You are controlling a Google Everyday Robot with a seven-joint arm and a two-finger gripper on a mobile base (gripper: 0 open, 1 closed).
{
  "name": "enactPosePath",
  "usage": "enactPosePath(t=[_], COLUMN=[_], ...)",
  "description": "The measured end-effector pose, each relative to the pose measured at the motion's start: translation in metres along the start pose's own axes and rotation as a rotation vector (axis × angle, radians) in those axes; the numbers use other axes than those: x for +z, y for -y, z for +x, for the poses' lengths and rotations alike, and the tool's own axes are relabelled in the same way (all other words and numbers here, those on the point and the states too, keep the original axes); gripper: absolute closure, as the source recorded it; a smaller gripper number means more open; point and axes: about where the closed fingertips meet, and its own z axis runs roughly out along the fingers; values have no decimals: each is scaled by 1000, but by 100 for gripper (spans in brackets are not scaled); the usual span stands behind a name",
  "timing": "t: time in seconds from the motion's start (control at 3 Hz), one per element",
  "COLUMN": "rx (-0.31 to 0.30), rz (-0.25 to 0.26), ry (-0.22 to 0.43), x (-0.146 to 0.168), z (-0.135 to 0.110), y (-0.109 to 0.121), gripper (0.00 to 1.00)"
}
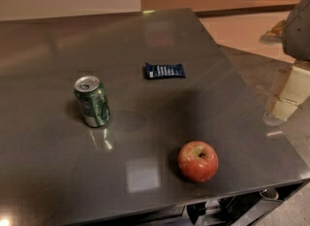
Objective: Move apple near rxbar blueberry
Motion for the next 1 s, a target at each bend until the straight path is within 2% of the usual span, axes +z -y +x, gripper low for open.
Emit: enactPosePath(t=[0.33, 1.0], rx=[-46, -159], rz=[-43, -154], ry=[64, 182], x=[11, 51], z=[-9, -28], y=[-17, -67], gripper=[0, 0])
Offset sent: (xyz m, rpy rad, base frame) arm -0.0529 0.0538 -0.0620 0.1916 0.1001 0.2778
